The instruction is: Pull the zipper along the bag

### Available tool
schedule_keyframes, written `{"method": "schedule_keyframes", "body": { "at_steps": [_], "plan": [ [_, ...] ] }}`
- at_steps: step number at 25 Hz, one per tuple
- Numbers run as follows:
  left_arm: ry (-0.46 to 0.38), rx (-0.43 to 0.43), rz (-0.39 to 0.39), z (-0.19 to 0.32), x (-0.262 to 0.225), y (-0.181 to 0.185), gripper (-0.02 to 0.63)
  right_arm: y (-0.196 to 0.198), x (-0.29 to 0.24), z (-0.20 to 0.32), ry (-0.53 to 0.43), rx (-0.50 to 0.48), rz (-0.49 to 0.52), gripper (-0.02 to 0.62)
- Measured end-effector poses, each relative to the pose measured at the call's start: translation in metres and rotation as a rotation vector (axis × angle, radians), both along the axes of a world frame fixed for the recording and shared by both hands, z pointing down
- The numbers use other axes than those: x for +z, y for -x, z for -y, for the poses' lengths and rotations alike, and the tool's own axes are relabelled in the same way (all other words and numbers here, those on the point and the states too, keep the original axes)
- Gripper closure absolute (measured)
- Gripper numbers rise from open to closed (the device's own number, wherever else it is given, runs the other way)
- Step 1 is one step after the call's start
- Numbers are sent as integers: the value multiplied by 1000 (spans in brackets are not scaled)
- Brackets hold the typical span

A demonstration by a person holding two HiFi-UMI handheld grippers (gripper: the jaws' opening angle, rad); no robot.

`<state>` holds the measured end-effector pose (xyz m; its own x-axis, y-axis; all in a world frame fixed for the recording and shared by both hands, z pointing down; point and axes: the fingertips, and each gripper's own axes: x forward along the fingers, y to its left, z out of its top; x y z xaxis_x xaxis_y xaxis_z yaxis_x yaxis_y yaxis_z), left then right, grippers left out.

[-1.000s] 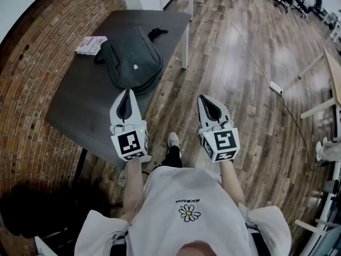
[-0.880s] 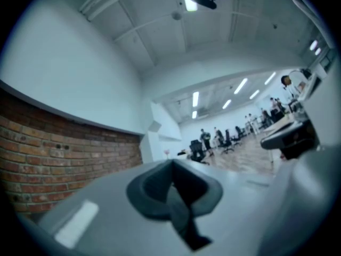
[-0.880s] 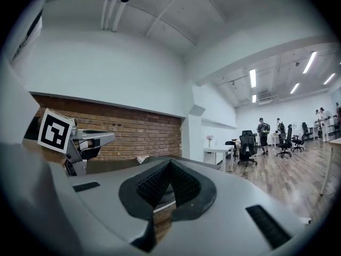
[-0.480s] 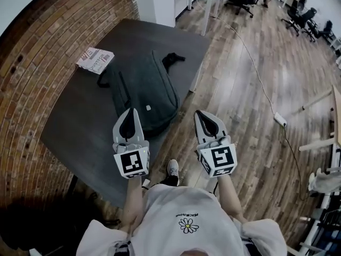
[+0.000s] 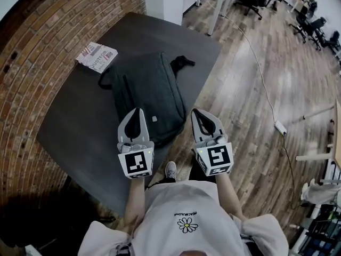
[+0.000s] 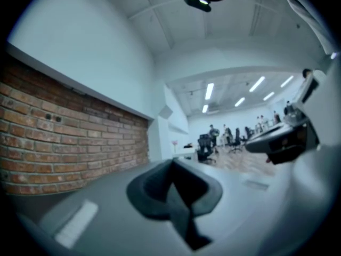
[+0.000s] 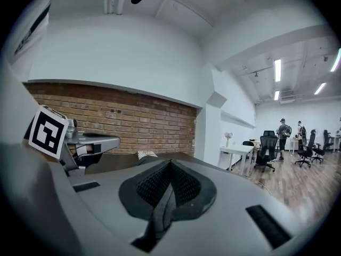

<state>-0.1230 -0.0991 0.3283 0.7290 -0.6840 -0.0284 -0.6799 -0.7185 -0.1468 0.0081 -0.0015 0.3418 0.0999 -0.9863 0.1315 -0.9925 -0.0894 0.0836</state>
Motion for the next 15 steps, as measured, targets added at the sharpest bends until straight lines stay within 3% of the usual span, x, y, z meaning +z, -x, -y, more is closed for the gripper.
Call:
{"method": "schedule_keyframes", "body": {
  "at_steps": [5, 15],
  "plan": [
    [-9, -43, 42, 10, 4, -12, 606, -20, 7, 31, 7, -73, 0, 594],
    [40, -220, 114, 48, 30, -48, 607, -68, 23, 95, 57, -278, -9, 594]
  ]
}}
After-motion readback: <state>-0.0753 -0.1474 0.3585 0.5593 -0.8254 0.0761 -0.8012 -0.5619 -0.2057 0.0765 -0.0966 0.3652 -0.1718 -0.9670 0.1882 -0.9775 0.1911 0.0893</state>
